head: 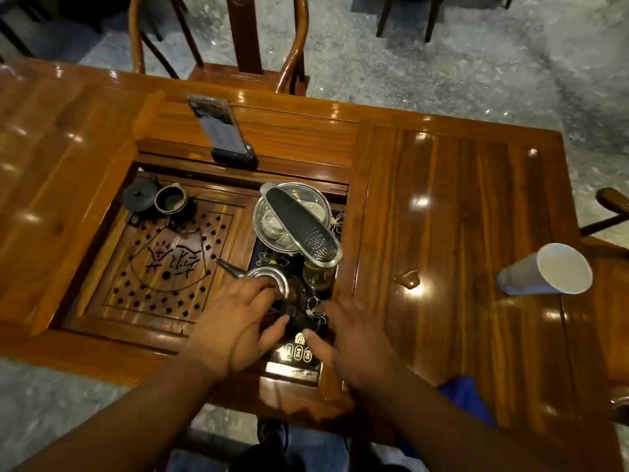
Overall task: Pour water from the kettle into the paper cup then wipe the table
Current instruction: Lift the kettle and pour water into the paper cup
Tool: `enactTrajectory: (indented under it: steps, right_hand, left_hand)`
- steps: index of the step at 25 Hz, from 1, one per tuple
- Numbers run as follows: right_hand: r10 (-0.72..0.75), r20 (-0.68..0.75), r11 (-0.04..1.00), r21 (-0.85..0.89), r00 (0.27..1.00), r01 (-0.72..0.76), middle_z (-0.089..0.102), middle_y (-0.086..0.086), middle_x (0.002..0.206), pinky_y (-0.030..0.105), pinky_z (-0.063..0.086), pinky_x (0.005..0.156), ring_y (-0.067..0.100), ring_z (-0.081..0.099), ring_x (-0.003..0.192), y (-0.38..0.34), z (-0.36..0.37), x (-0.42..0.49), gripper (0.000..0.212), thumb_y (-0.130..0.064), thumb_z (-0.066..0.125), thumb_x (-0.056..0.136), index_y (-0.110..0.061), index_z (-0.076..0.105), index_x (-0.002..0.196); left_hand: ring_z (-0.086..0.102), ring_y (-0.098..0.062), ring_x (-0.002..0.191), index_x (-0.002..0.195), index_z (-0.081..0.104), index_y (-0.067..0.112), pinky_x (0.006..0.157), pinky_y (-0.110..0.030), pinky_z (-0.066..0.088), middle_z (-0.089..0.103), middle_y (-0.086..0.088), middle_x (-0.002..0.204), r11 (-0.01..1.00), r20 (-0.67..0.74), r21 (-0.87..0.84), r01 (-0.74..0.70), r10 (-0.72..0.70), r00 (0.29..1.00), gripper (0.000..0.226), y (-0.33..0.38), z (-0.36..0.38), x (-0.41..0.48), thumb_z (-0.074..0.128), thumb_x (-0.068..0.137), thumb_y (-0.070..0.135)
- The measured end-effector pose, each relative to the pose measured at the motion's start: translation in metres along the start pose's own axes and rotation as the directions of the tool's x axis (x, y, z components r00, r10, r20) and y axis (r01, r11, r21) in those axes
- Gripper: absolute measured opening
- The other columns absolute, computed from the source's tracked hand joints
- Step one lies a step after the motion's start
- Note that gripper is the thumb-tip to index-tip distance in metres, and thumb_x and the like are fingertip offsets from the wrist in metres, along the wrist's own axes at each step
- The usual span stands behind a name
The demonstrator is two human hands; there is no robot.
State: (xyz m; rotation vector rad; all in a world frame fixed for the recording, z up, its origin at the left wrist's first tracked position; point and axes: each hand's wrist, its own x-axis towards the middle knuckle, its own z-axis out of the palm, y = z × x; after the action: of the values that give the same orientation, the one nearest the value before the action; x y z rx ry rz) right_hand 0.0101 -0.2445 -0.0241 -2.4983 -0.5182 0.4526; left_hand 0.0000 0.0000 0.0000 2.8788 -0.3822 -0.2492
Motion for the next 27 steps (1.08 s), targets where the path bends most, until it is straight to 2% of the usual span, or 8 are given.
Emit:
enactTrajectory:
  steps: [3, 6, 8, 11, 16, 20, 23, 27]
  right_hand:
    - [0.058, 0.072, 0.989, 0.134, 0.996, -0.067, 0.065, -0.008, 0.124, 0.027, 0.046, 0.090, 0.009, 0.056, 0.114, -0.019, 0.009, 0.012, 0.053, -0.066, 0.049, 0.095, -0.030, 0.064, 0.130]
    - [0.236, 0.140, 0.888, 0.371, 0.962, -0.272, 0.068, -0.015, 0.095, 0.028, 0.052, 0.071, -0.002, 0.063, 0.083, -0.038, 0.016, 0.027, 0.032, -0.061, 0.056, 0.099, -0.034, 0.064, 0.112]
    - [0.329, 0.195, 0.799, 0.464, 0.924, -0.382, 0.069, -0.008, 0.085, 0.027, 0.051, 0.066, 0.000, 0.065, 0.074, -0.041, 0.020, 0.034, 0.031, -0.060, 0.057, 0.100, -0.030, 0.062, 0.106]
    - [0.381, 0.228, 0.760, 0.475, 0.896, -0.444, 0.072, -0.002, 0.083, 0.035, 0.052, 0.070, 0.012, 0.067, 0.075, -0.040, 0.030, 0.036, 0.041, -0.066, 0.055, 0.099, -0.026, 0.065, 0.095]
    - [0.376, 0.319, 0.661, 0.566, 0.870, -0.493, 0.064, -0.004, 0.070, 0.034, 0.045, 0.068, 0.012, 0.058, 0.066, -0.041, 0.036, 0.044, 0.052, -0.063, 0.053, 0.101, -0.019, 0.068, 0.077]
    - [0.382, 0.249, 0.641, 0.622, 0.890, -0.449, 0.071, 0.006, 0.077, 0.028, 0.047, 0.065, 0.009, 0.062, 0.069, -0.047, 0.035, 0.052, 0.051, -0.059, 0.054, 0.102, -0.016, 0.073, 0.085]
    - [0.384, 0.169, 0.626, 0.675, 0.908, -0.390, 0.063, -0.003, 0.062, 0.017, 0.042, 0.053, -0.003, 0.054, 0.053, -0.048, 0.028, 0.055, 0.047, -0.050, 0.060, 0.103, -0.014, 0.070, 0.075]
    - [0.372, 0.144, 0.619, 0.698, 0.917, -0.360, 0.063, -0.012, 0.054, 0.010, 0.041, 0.047, -0.004, 0.056, 0.049, -0.033, 0.015, 0.039, 0.041, -0.035, 0.066, 0.104, -0.011, 0.067, 0.070]
  left_hand:
    - [0.062, -0.027, 0.117, 0.125, 0.067, 0.020, 0.097, -0.045, 0.053, 0.066, -0.006, 0.130, 0.998, -0.011, 0.008, 0.062, -0.062, 0.998, 0.044, -0.013, 0.000, -0.007, 0.054, 0.098, 0.051]
    - [0.062, -0.025, 0.120, 0.128, 0.067, 0.022, 0.100, -0.042, 0.052, 0.065, -0.005, 0.135, 0.998, -0.013, 0.006, 0.064, -0.064, 0.998, 0.040, -0.018, 0.001, -0.011, 0.051, 0.099, 0.045]
    - [0.062, -0.023, 0.122, 0.130, 0.066, 0.024, 0.101, -0.039, 0.052, 0.064, -0.002, 0.138, 0.998, -0.017, -0.003, 0.060, -0.060, 0.998, 0.039, -0.019, 0.002, -0.013, 0.051, 0.099, 0.042]
    - [0.062, -0.021, 0.122, 0.128, 0.067, 0.024, 0.101, -0.039, 0.053, 0.064, -0.002, 0.138, 0.998, -0.013, -0.027, 0.058, -0.059, 0.998, 0.038, -0.016, -0.001, -0.014, 0.053, 0.096, 0.039]
    - [0.066, -0.024, 0.113, 0.118, 0.070, 0.021, 0.094, -0.040, 0.056, 0.068, -0.004, 0.130, 0.997, -0.029, -0.011, 0.077, -0.077, 0.997, 0.032, -0.009, -0.006, -0.013, 0.061, 0.091, 0.034]
    - [0.064, -0.026, 0.119, 0.127, 0.068, 0.018, 0.099, -0.042, 0.054, 0.066, -0.006, 0.137, 0.994, -0.016, -0.009, 0.108, -0.108, 0.994, 0.041, -0.011, -0.008, -0.013, 0.065, 0.089, 0.032]
    - [0.065, -0.026, 0.118, 0.127, 0.069, 0.015, 0.098, -0.043, 0.056, 0.067, -0.007, 0.135, 0.995, -0.055, -0.034, 0.092, -0.094, 0.994, 0.043, -0.009, -0.016, -0.012, 0.072, 0.085, 0.025]
    - [0.068, -0.023, 0.108, 0.118, 0.073, 0.018, 0.086, -0.040, 0.060, 0.071, -0.002, 0.125, 1.000, -0.078, -0.013, -0.008, 0.007, 0.997, 0.036, 0.001, -0.024, -0.015, 0.074, 0.083, 0.027]
